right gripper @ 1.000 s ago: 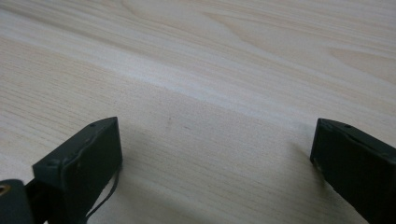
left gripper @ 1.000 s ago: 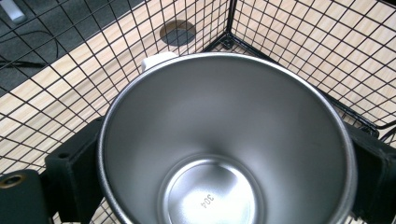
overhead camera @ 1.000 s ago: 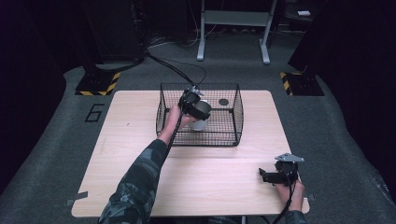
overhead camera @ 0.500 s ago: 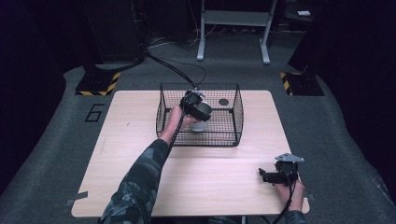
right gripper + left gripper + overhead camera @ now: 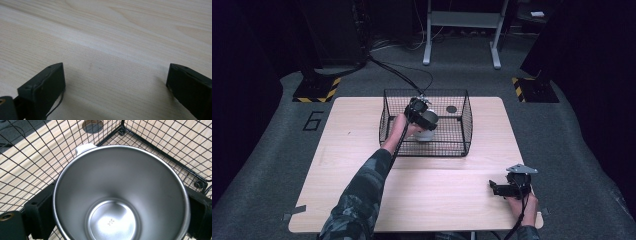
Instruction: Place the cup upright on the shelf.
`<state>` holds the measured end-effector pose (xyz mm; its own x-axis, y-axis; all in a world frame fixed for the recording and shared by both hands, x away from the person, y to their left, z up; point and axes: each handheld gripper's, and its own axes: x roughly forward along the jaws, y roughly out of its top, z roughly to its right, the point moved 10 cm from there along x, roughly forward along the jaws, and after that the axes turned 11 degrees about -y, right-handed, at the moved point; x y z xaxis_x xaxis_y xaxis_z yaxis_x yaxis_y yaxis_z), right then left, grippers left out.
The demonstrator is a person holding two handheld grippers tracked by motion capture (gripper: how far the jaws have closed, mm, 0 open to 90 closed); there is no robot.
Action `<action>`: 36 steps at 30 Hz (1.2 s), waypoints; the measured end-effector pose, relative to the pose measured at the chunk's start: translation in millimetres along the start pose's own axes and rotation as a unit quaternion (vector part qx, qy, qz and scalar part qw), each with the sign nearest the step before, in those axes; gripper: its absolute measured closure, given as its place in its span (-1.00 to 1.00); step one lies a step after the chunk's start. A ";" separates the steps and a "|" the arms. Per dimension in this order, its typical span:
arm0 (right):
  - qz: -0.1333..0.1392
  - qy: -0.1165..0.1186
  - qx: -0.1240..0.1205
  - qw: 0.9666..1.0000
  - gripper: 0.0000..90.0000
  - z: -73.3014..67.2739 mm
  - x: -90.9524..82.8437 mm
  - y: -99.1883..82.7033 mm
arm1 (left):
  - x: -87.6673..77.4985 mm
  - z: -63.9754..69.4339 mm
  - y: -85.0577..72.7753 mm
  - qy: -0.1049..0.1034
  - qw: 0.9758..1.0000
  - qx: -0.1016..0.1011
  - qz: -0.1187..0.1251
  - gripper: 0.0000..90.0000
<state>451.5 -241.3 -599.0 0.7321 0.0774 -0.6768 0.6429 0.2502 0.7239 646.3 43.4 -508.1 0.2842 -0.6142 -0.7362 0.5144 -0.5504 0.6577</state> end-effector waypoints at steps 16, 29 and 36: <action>0.000 0.000 -0.002 1.000 -0.96 0.2 0.0 -0.1 | -4.6 3.8 -11.3 0.000 0.999 0.019 -0.033 -0.86; -0.001 0.000 -0.001 1.000 -0.96 -0.1 -0.2 -0.3 | -17.4 5.4 -7.0 0.001 1.000 0.013 -0.010 -0.99; -0.002 0.000 0.001 1.000 -0.96 -0.3 -0.4 -0.4 | -34.7 9.8 -1.0 -0.005 1.000 0.012 0.014 -1.00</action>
<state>450.9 -241.1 -599.1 0.7288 0.0769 -0.6804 0.6467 0.2490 0.7209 628.0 59.7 -481.7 0.2896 -0.6355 -0.7158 0.4874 -0.5457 0.6817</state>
